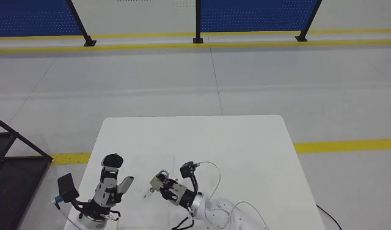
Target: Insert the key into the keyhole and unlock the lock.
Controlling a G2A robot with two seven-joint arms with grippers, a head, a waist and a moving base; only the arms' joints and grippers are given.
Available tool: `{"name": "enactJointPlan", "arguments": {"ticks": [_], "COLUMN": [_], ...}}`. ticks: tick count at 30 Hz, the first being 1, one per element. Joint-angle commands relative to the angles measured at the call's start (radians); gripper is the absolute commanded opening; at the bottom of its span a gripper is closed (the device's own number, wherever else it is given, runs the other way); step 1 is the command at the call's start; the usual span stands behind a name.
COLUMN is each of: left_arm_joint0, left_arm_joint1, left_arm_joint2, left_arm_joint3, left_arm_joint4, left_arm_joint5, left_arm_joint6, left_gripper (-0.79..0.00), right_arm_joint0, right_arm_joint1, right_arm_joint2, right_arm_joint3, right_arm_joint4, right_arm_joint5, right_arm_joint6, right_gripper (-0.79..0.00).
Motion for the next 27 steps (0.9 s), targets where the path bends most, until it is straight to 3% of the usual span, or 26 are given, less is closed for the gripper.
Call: {"name": "enactJointPlan", "arguments": {"ticks": [1, 9, 10, 12, 14, 16, 19, 27], "left_arm_joint0": [0.009, 0.018, 0.018, 0.018, 0.018, 0.018, 0.018, 0.018], "left_arm_joint1": [0.0, -0.001, -0.001, -0.001, -0.001, -0.001, -0.001, -0.001], "left_arm_joint2": [-0.024, -0.036, -0.036, -0.036, -0.036, -0.036, -0.036, -0.036], "left_arm_joint3": [0.013, 0.031, 0.031, 0.031, 0.031, 0.031, 0.031, 0.031], "left_arm_joint4": [-0.007, -0.031, -0.031, -0.031, -0.031, -0.031, -0.031, -0.031], "left_arm_joint5": [0.003, -0.012, -0.012, -0.012, -0.012, -0.012, -0.012, -0.012], "left_arm_joint6": [0.007, -0.001, -0.001, -0.001, -0.001, -0.001, -0.001, -0.001], "left_gripper": [0.0, 0.0, 0.0, 0.0, 0.0, 0.0, 0.0, 0.0], "right_arm_joint0": [0.033, 0.106, 0.113, 0.119, 0.125, 0.128, 0.131, 0.116], "right_arm_joint1": [-0.013, -0.068, -0.072, -0.079, -0.085, -0.088, -0.091, -0.08], "right_arm_joint2": [-0.038, -0.139, -0.147, -0.155, -0.158, -0.161, -0.163, -0.144], "right_arm_joint3": [0.042, 0.169, 0.18, 0.193, 0.205, 0.211, 0.214, 0.183], "right_arm_joint4": [-0.03, -0.09, -0.102, -0.095, -0.102, -0.112, -0.131, -0.175], "right_arm_joint5": [0.033, 0.125, 0.129, 0.126, 0.136, 0.147, 0.156, 0.171], "right_arm_joint6": [0.051, 0.095, 0.1, 0.103, 0.098, 0.095, 0.094, 0.074], "right_gripper": [-0.785, -0.785, -0.637, -0.477, -0.409, -0.212, 0.0, 0.0]}}
